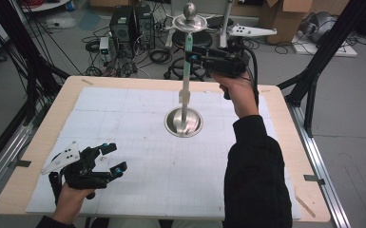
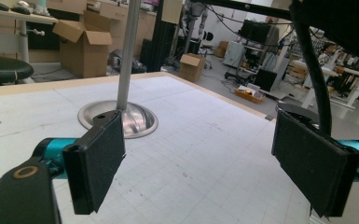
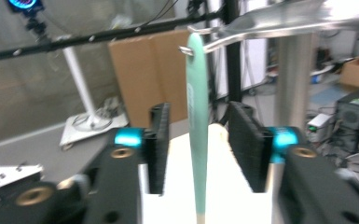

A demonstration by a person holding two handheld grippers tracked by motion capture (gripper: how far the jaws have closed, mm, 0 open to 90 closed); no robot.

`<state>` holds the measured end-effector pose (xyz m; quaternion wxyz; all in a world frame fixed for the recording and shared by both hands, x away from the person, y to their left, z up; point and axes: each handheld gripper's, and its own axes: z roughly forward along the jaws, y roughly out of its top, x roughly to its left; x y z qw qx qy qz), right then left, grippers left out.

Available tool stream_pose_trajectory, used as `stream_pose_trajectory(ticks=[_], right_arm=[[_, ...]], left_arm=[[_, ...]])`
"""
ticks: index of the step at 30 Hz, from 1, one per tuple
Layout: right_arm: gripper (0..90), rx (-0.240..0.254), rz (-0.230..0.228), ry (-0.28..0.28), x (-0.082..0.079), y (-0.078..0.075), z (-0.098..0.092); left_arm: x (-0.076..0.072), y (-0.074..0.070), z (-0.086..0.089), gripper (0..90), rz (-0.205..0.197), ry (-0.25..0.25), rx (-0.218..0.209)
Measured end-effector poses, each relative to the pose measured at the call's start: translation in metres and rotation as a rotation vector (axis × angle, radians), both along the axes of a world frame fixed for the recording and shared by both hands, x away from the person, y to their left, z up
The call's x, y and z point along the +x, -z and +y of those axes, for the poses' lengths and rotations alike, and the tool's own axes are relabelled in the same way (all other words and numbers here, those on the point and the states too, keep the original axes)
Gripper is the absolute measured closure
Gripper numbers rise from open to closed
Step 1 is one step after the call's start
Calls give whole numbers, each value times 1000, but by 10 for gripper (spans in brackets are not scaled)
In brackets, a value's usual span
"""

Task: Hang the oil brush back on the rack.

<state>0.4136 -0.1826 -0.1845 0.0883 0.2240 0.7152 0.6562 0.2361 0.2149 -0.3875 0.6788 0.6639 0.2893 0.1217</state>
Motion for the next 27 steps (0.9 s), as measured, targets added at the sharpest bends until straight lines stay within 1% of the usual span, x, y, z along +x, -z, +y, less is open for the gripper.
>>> stream_pose_trajectory(ticks=[3,4,6,7,11,12,15,17,19,21,23,27], right_arm=[[388,-11,-12,56,-8,9,-7],[356,-16,-15,72,-12,14,-10],[306,-33,-22,105,-21,26,-17],[298,-43,-27,122,-26,34,-21],[268,-77,-22,181,-47,66,-40],[260,-98,-27,200,-54,73,-45],[233,-117,-45,257,-78,100,-61],[212,-132,-59,291,-92,116,-69],[200,-157,-65,317,-107,133,-76],[193,-166,-57,333,-121,149,-82],[184,-193,-60,356,-135,165,-86],[177,-204,-38,383,-160,185,-94]], left_arm=[[0,0,2,175,-1,-6,5],[0,0,2,175,3,-11,-1],[1,0,2,175,1,-14,2],[1,0,3,175,2,-18,2],[1,1,3,175,2,-25,3],[2,1,3,175,4,-28,5],[2,2,2,175,7,-30,8],[3,2,2,175,9,-31,9],[3,2,2,177,10,-36,8],[3,2,2,178,11,-42,8],[4,2,2,178,12,-45,5],[5,3,3,178,16,-50,4]])
